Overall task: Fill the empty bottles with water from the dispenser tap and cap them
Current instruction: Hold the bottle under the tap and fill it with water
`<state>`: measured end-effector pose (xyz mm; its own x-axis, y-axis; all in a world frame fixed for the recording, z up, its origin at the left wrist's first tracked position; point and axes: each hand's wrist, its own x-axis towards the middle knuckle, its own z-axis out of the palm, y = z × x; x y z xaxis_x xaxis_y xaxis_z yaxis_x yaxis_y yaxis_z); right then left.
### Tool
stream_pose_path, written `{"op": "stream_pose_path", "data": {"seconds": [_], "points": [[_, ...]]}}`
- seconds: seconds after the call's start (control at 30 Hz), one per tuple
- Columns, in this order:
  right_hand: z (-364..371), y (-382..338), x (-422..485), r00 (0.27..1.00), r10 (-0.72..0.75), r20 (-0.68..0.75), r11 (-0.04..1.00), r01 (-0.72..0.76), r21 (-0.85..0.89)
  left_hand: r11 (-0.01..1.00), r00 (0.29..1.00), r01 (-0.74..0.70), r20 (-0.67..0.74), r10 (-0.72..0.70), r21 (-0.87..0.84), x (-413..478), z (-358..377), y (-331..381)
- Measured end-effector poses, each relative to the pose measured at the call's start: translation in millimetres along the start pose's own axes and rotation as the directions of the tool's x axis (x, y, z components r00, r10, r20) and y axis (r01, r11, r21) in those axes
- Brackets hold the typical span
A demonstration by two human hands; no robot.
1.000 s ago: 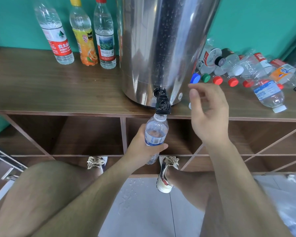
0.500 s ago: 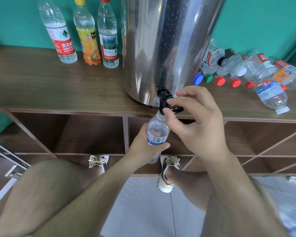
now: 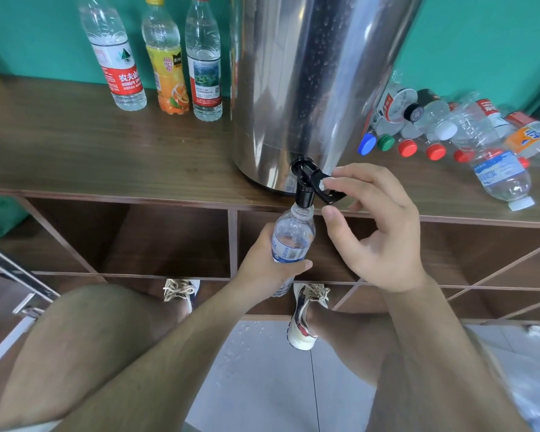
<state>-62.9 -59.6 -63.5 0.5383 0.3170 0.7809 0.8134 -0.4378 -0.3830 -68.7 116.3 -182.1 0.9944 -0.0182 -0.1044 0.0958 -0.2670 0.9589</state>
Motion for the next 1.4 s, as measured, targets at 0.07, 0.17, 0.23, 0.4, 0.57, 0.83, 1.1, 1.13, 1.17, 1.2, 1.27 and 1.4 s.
{"op": "stream_pose_path", "data": {"seconds": [0.07, 0.17, 0.23, 0.4, 0.57, 0.83, 1.1, 1.13, 1.17, 1.2, 1.27, 1.4], "points": [[-1.1, 0.3, 0.5, 1.0, -0.002, 0.015, 1.0, 0.002, 0.021, 1.0, 1.0, 0.002, 0.003, -0.002, -0.001, -0.5, -0.4, -1.0], [-1.5, 1.2, 0.7, 1.0, 0.005, 0.016, 1.0, -0.005, 0.022, 1.0, 1.0, 0.005, 0.007, -0.005, -0.009, -1.0, -0.5, -1.7], [-1.0, 1.4, 0.3, 1.0, 0.006, 0.011, 1.0, -0.006, 0.024, 1.0, 1.0, 0.012, 0.009, -0.012, -0.009, -1.3, -0.2, -1.4], [0.6, 0.2, -1.3, 1.0, -0.001, -0.02, 1.0, 0.002, 0.031, 1.0, 1.0, 0.029, 0.004, -0.029, -0.006, -1.8, 0.4, -0.8], [1.3, 1.4, -1.8, 1.0, -0.008, -0.03, 1.0, 0.009, 0.018, 1.0, 1.0, 0.027, -0.002, -0.027, -0.013, -2.3, 0.7, -1.0], [0.6, 1.0, -1.6, 1.0, 0.0, -0.023, 1.0, 0.0, 0.025, 0.999, 0.999, 0.034, 0.014, -0.034, -0.002, -3.4, 0.0, -0.9], [0.6, 0.8, -0.6, 1.0, 0.009, -0.022, 1.0, -0.008, 0.017, 0.998, 0.998, 0.053, 0.019, -0.054, 0.032, -3.4, 0.2, 1.7], [0.7, 0.8, -0.6, 1.0, 0.009, -0.023, 1.0, -0.009, 0.015, 0.998, 0.998, 0.054, 0.018, -0.055, 0.032, -3.3, 0.4, 1.6], [0.9, 0.7, -0.7, 1.0, 0.009, -0.024, 1.0, -0.009, 0.015, 0.998, 0.998, 0.055, 0.018, -0.056, 0.032, -3.2, 0.4, 0.9], [1.1, 0.7, -0.7, 1.0, 0.008, -0.024, 1.0, -0.008, 0.014, 0.998, 0.998, 0.057, 0.018, -0.057, 0.035, -3.2, 0.4, 0.7], [1.5, 0.9, -0.9, 1.0, 0.008, -0.021, 1.0, -0.007, 0.013, 0.997, 0.998, 0.06, 0.015, -0.061, 0.039, -3.2, 0.4, 0.8], [0.7, 1.7, -0.5, 1.0, 0.003, -0.019, 1.0, -0.003, 0.01, 0.998, 0.998, 0.053, 0.017, -0.053, 0.044, -2.9, 0.6, 1.7]]}}
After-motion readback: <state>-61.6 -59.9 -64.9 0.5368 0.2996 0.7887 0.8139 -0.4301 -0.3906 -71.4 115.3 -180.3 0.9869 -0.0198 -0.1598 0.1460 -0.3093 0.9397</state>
